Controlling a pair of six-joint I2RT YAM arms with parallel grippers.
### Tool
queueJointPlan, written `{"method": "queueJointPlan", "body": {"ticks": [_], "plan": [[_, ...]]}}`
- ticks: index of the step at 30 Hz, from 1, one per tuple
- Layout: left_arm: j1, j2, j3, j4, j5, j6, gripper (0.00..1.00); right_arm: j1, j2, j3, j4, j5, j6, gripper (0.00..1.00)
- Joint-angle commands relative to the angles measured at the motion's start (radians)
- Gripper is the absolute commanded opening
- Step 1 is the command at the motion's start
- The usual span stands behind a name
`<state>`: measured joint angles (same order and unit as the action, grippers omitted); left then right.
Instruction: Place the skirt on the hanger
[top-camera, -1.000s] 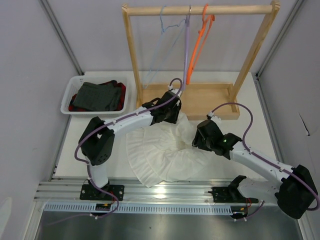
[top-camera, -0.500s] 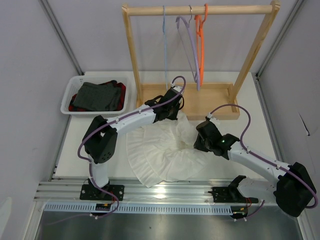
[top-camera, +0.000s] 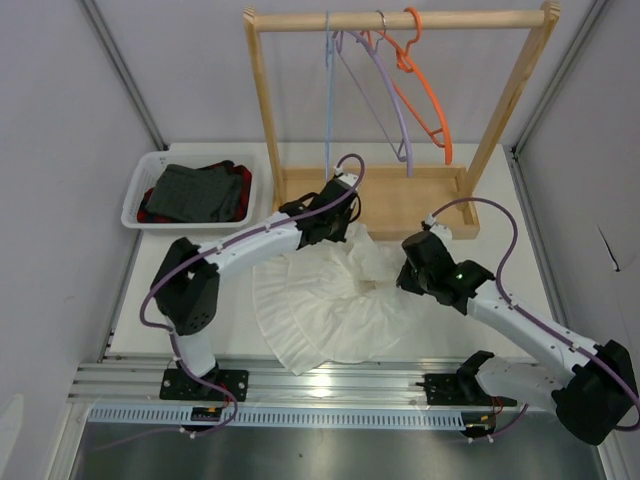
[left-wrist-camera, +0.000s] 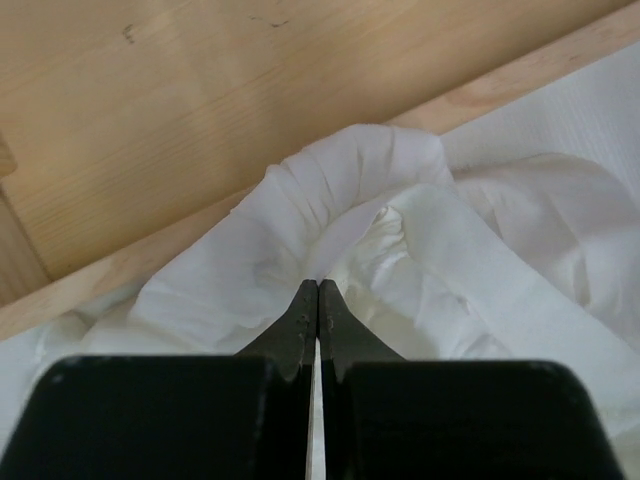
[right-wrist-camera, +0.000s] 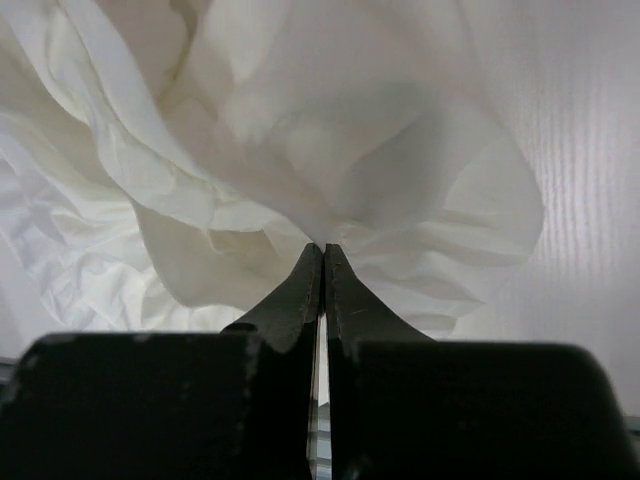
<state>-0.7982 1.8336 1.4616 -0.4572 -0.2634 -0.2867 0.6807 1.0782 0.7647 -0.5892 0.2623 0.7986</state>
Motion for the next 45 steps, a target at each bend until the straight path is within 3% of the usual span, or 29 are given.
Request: {"method": "queueJointPlan", "body": {"ticks": [1, 5, 10, 19, 28, 31, 36, 45], "plan": [[-0.001, -0.195, -0.050, 0.002, -0.059, -0.011, 0.00, -0.047, -0.038, 0.128, -0.082, 0.069, -0.044, 0.00], [0.005, -0.359, -0.151, 0.023, -0.095, -0.069, 0.00, -0.102, -0.041, 0.243, -0.121, 0.090, -0.091, 0.00], [0.042, -0.523, -0.167, 0.032, -0.108, -0.114, 0.00, -0.173, 0.009, 0.416, -0.135, 0.100, -0.163, 0.00], [0.103, -0.527, 0.049, -0.032, -0.102, -0.062, 0.00, -0.250, 0.129, 0.723, -0.126, 0.080, -0.300, 0.00], [0.114, -0.600, 0.043, -0.047, -0.091, -0.051, 0.00, -0.248, 0.131, 0.814, -0.133, 0.075, -0.338, 0.00], [0.114, -0.629, -0.013, -0.066, -0.063, -0.077, 0.00, -0.236, 0.103, 0.733, -0.139, 0.083, -0.323, 0.00], [0.111, -0.720, -0.341, 0.012, 0.003, -0.198, 0.00, -0.213, -0.020, 0.458, -0.086, 0.052, -0.224, 0.00], [0.077, -0.706, -0.717, 0.196, 0.105, -0.351, 0.00, -0.112, -0.092, 0.067, 0.005, 0.031, -0.092, 0.00]]}}
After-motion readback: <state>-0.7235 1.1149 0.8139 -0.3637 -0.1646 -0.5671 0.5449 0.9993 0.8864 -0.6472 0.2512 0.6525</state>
